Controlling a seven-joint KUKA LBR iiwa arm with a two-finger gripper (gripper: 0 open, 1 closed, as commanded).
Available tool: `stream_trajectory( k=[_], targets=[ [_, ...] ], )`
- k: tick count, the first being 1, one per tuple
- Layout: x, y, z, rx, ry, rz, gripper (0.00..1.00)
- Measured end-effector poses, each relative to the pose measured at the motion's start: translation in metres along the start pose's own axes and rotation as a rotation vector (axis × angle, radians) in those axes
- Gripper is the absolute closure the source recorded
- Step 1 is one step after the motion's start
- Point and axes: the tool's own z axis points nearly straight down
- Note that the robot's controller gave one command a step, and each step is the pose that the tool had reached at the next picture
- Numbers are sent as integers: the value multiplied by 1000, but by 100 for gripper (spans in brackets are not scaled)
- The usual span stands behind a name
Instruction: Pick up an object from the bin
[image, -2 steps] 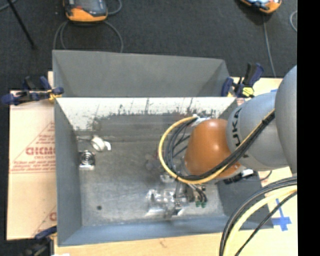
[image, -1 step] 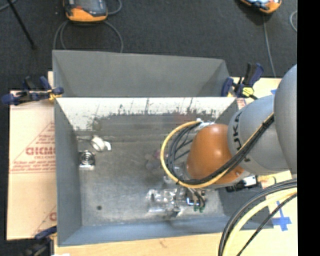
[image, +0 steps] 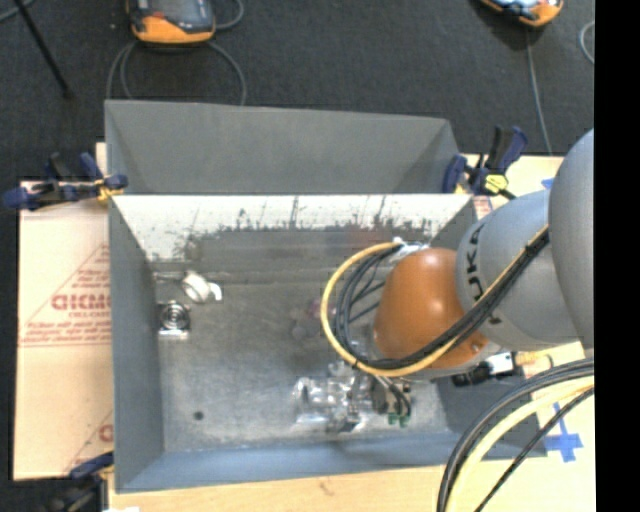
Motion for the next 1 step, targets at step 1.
stream_trajectory(
  k=[1],
  targets=[
    [-3,0,-76,2,5,0,100]
  ],
)
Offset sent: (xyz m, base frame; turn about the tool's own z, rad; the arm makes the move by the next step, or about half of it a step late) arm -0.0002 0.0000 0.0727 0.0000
